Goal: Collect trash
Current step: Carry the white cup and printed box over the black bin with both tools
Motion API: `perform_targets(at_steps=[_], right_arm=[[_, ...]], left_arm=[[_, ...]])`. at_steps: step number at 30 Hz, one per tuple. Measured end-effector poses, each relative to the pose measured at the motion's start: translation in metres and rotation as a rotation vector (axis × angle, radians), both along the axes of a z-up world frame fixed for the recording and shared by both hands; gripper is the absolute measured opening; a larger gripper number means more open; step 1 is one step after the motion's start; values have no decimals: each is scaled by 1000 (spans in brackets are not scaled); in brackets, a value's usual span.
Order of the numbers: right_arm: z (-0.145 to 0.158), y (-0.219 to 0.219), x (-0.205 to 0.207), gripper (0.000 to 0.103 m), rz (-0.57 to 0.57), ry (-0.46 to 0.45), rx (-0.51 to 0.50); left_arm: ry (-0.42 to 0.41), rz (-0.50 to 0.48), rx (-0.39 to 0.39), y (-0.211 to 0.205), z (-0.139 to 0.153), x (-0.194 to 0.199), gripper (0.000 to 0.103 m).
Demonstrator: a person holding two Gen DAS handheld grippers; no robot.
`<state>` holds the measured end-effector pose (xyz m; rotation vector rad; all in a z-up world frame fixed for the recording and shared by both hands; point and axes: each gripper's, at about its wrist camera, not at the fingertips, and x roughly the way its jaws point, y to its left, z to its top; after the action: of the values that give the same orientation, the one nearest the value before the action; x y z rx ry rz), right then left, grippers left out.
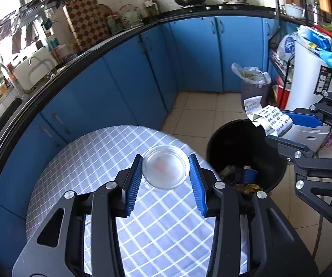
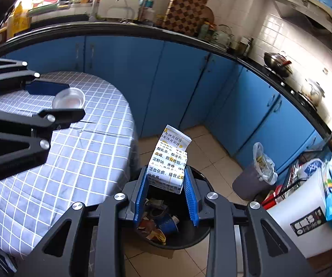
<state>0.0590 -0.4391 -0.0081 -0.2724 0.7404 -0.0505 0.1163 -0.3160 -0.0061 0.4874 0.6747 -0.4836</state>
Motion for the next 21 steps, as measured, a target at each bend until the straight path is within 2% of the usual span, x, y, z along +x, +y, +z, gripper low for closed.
perform_targets(at_steps=[21], right_arm=[[4, -59, -14, 30, -56, -50, 113]], left_arm=[[-26, -51, 16, -71, 3, -21, 42]])
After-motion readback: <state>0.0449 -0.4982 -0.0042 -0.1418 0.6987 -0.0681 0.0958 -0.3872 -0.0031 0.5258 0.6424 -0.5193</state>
